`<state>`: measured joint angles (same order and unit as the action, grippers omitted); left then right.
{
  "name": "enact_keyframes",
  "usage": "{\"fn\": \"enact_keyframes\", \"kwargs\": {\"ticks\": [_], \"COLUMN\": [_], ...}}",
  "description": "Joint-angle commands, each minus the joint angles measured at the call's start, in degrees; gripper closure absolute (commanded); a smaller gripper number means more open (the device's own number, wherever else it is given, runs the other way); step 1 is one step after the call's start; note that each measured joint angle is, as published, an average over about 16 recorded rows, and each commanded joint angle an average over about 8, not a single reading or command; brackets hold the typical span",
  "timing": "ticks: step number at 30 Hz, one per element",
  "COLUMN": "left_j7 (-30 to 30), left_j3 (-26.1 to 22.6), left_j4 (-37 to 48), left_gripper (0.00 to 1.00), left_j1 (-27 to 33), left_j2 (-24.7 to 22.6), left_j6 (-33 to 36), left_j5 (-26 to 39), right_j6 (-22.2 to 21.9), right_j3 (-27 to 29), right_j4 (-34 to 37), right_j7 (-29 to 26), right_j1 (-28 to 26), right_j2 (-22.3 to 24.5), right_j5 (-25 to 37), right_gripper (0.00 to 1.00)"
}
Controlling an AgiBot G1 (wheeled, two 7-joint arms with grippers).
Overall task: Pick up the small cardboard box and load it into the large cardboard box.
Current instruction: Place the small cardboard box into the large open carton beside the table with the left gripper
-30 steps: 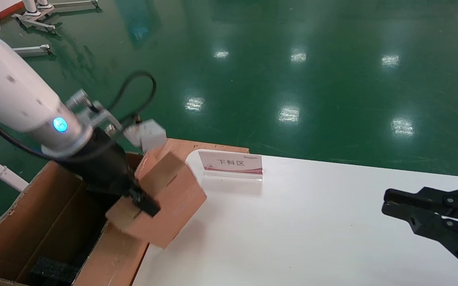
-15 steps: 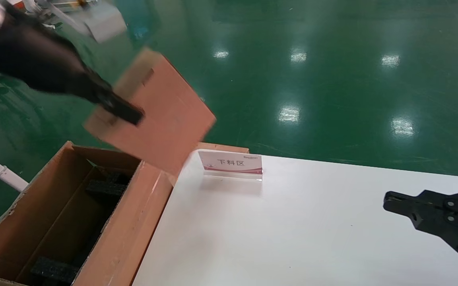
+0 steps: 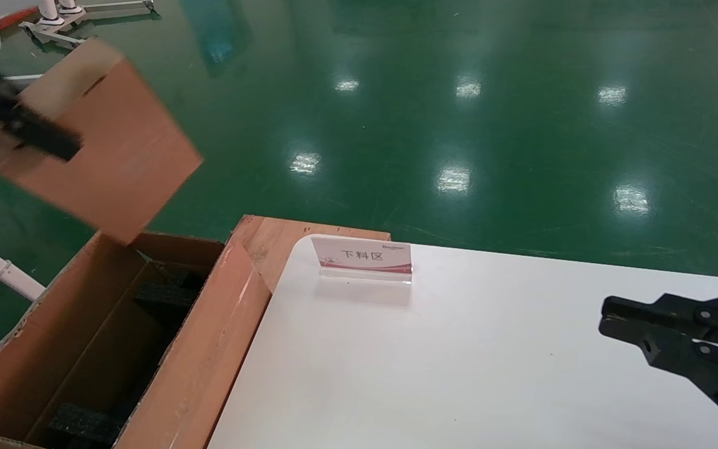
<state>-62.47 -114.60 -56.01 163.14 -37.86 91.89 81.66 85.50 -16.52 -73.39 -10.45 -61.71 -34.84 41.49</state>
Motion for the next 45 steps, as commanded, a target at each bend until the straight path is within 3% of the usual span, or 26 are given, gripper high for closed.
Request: {"fn": "enact_keyframes", "kwargs": {"ticks": [1,13,24,31,45], "left_j7": [1.69,3.95,5.87,5.93,2.13], "left_j3": [-3.63,-24.08,-36.25,-39.24,-38.15], "left_j4": [1.32,6.53,8.94,9.76,7.05], "left_gripper": [1.00,1.00,1.00,1.00,1.00], "left_j1": [1.32,3.34,3.27,2.86,0.87], "left_j2": [-0.25,-2.02,-3.30,-2.88,0.07], "left_j6": [0.01,0.13,-0.67,-1.70,-5.92], "left_j5": [-0.20,-9.38,-17.34,-19.92,-19.93], "right_j6": [0.00,-0.02,-0.04,-0.05,-0.07], "right_j3": [-0.01,-0.05,-0.09,-0.11,-0.16], "right_j4": [0.00,0.00,0.00,0.00,0.00], "right_j7": [0.00,0.02,0.04,0.06,0.08], "right_j1": [0.00,-0.01,-0.02,-0.02,-0.03], "right_j2": [0.00,0.02,0.04,0.05,0.07], "right_j5": [0.00,-0.03,-0.06,-0.08,-0.11], "right_gripper": [0.00,0.00,0.00,0.00,0.00]}}
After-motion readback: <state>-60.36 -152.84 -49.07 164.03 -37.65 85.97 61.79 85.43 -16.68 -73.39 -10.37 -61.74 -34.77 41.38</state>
